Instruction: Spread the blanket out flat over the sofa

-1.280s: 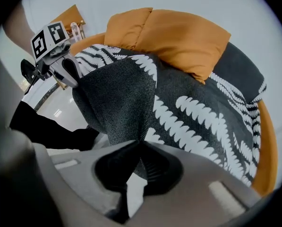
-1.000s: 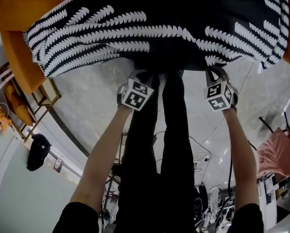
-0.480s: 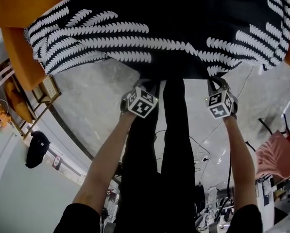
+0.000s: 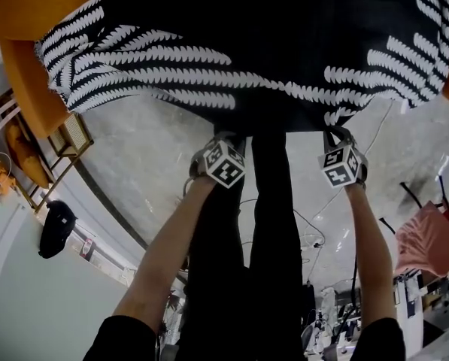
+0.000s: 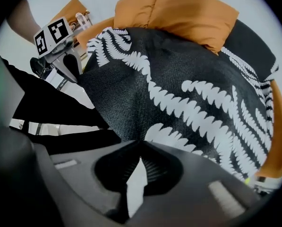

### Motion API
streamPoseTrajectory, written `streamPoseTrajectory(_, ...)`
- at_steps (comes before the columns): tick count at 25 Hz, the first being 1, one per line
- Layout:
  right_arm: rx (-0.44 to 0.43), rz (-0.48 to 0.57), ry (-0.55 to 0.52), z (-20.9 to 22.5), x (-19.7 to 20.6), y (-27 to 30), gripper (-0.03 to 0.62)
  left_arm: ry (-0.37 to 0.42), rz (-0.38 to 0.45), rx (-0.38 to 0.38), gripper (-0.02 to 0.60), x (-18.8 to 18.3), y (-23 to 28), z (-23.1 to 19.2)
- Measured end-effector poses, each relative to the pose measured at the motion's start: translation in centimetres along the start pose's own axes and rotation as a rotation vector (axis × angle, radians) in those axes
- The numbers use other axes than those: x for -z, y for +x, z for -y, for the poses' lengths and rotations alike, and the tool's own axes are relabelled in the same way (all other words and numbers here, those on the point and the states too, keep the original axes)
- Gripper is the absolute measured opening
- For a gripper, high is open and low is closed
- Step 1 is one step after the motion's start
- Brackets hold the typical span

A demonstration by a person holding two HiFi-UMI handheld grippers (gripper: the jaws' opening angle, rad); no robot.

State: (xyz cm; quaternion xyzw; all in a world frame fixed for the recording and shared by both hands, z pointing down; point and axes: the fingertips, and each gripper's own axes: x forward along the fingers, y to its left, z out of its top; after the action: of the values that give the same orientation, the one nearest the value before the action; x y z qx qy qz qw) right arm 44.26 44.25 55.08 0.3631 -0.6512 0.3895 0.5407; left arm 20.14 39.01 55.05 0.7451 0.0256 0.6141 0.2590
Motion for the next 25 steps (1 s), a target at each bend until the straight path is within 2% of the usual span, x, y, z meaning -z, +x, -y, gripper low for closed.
streamPoseTrajectory(8, -0.012, -0.023, 0.007, -0.7, 0.1, 1.8, 0.014, -0.008, -0.085, 0.051, 0.026, 4.1, 2.7, 1.7)
streamPoseTrajectory(16, -0.059, -0.049, -0.003, -0.1, 0.3, 4.7, 0.014, -0.067, -0.152, 0.103, 0.025, 5.1, 5.9, 1.5)
streamPoseTrajectory(19, -0.077, -0.049, -0.013, 0.3, 0.0, 5.4, 0.017, -0.075, -0.150, 0.116, 0.026, 5.0, 6.6, 1.1)
streamPoseTrajectory(20, -0.076, -0.042, -0.021, 0.5, -0.2, 5.4, 0.021, -0.083, -0.141, 0.115, 0.032, 4.9, 6.7, 1.0)
streamPoseTrajectory(21, -0.076, -0.033, -0.024, 0.6, -0.4, 5.3, 0.030, -0.094, -0.130, 0.115, 0.064, 4.7, 6.5, 1.0)
streamPoseTrajectory(24, -0.081, -0.012, -0.017, 1.0, -0.8, 4.4, 0.055, -0.110, -0.094, 0.123, 0.087, 3.8, 5.7, 1.7)
streamPoseTrajectory(25, -0.081, -0.010, -0.018, 1.3, -1.0, 4.1, 0.056, -0.110, -0.093, 0.125, 0.122, 3.6, 5.5, 1.9)
